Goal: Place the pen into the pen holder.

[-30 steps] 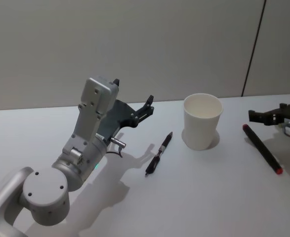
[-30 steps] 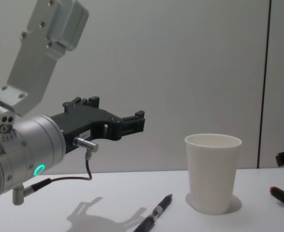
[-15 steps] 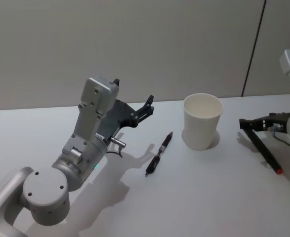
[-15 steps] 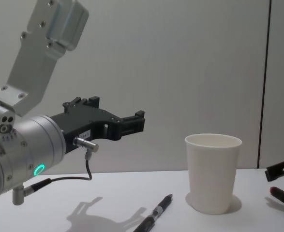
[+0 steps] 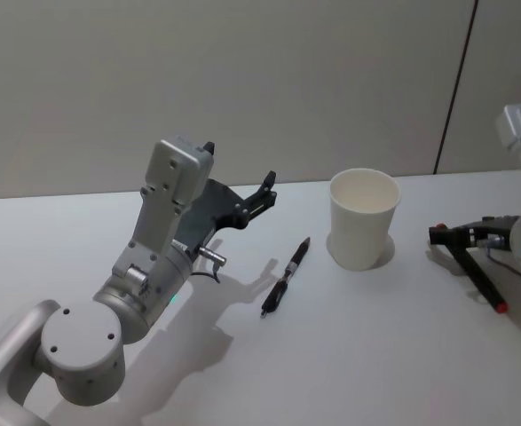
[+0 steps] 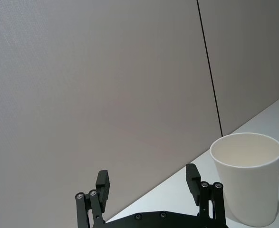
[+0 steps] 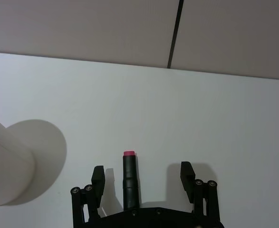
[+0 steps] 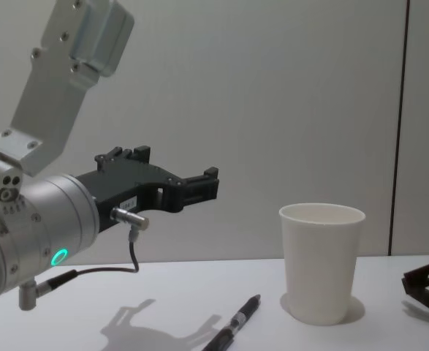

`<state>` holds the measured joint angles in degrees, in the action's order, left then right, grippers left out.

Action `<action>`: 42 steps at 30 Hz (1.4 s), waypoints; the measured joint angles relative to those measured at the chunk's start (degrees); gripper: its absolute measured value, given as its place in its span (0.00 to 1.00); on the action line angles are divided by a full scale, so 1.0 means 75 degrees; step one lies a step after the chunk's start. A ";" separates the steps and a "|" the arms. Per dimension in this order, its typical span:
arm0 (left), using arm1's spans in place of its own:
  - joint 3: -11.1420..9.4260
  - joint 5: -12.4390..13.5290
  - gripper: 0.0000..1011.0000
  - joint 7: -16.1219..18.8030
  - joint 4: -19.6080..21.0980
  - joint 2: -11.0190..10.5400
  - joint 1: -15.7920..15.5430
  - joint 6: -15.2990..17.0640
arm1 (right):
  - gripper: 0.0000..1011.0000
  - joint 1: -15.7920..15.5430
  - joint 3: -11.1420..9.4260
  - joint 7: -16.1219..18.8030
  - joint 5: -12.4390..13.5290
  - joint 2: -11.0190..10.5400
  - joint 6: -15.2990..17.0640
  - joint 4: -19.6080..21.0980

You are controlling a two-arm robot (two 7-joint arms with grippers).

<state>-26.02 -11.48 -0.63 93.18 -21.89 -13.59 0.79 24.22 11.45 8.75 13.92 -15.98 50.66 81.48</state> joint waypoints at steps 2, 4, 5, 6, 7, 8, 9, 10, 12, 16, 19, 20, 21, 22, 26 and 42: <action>0.0000 0.0000 0.99 0.0000 0.0000 0.0000 0.0000 0.0000 | 0.99 -0.0016 0.0004 0.0000 0.0000 0.0013 -0.0032 -0.0035; 0.0000 0.0000 0.99 0.0000 0.0000 0.0000 0.0000 0.0000 | 0.99 -0.0026 0.0006 0.0000 0.0001 0.0021 -0.0059 -0.0059; 0.0000 0.0000 0.99 0.0000 0.0000 0.0000 0.0000 0.0000 | 0.99 -0.0039 0.0010 0.0000 0.0006 0.0031 -0.0078 -0.0082; 0.0000 0.0000 0.99 0.0000 0.0000 0.0000 0.0000 0.0000 | 0.99 -0.0045 0.0013 0.0001 0.0010 0.0037 -0.0089 -0.0097; 0.0000 0.0000 0.99 0.0000 0.0000 0.0000 0.0000 0.0000 | 0.99 -0.0050 0.0016 0.0002 0.0017 0.0041 -0.0105 -0.0107; 0.0000 0.0000 0.99 0.0000 0.0000 0.0000 0.0000 0.0000 | 0.99 -0.0061 0.0022 0.0004 0.0027 0.0049 -0.0127 -0.0127; 0.0000 0.0000 0.99 0.0000 0.0000 0.0000 0.0000 0.0000 | 0.99 -0.0067 0.0025 0.0007 0.0030 0.0056 -0.0138 -0.0139; 0.0000 0.0000 0.99 0.0000 0.0000 0.0000 0.0000 0.0000 | 0.99 -0.0072 0.0028 0.0009 0.0033 0.0061 -0.0149 -0.0149; 0.0000 0.0000 0.99 0.0000 0.0000 0.0000 0.0000 0.0000 | 0.99 -0.0092 0.0038 0.0018 0.0041 0.0077 -0.0183 -0.0186; 0.0000 0.0000 0.99 0.0000 0.0000 0.0000 0.0000 0.0000 | 0.99 -0.0117 0.0052 0.0036 0.0046 0.0097 -0.0261 -0.0232; 0.0000 0.0000 0.99 0.0000 0.0000 0.0000 0.0000 0.0000 | 0.99 -0.0139 0.0058 0.0059 0.0051 0.0109 -0.0310 -0.0262; 0.0000 0.0000 0.99 0.0000 0.0000 0.0000 0.0000 0.0000 | 0.99 -0.0144 0.0060 0.0065 0.0051 0.0111 -0.0320 -0.0266; 0.0000 0.0000 0.99 0.0000 0.0000 0.0000 0.0000 0.0000 | 0.99 -0.0149 0.0063 0.0069 0.0052 0.0114 -0.0327 -0.0271; 0.0000 0.0000 0.99 0.0000 0.0000 0.0000 0.0000 0.0000 | 0.99 -0.0156 0.0066 0.0079 0.0053 0.0119 -0.0342 -0.0279; 0.0000 0.0000 0.99 0.0000 0.0000 0.0000 0.0000 0.0000 | 0.99 -0.0169 0.0077 0.0096 0.0056 0.0128 -0.0369 -0.0289; 0.0000 0.0000 0.99 0.0000 0.0000 0.0000 0.0000 0.0000 | 0.94 -0.0202 0.0105 0.0140 0.0061 0.0151 -0.0414 -0.0335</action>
<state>-26.02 -11.48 -0.62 93.18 -21.89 -13.59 0.79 22.70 12.24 9.80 14.37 -14.85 47.55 78.96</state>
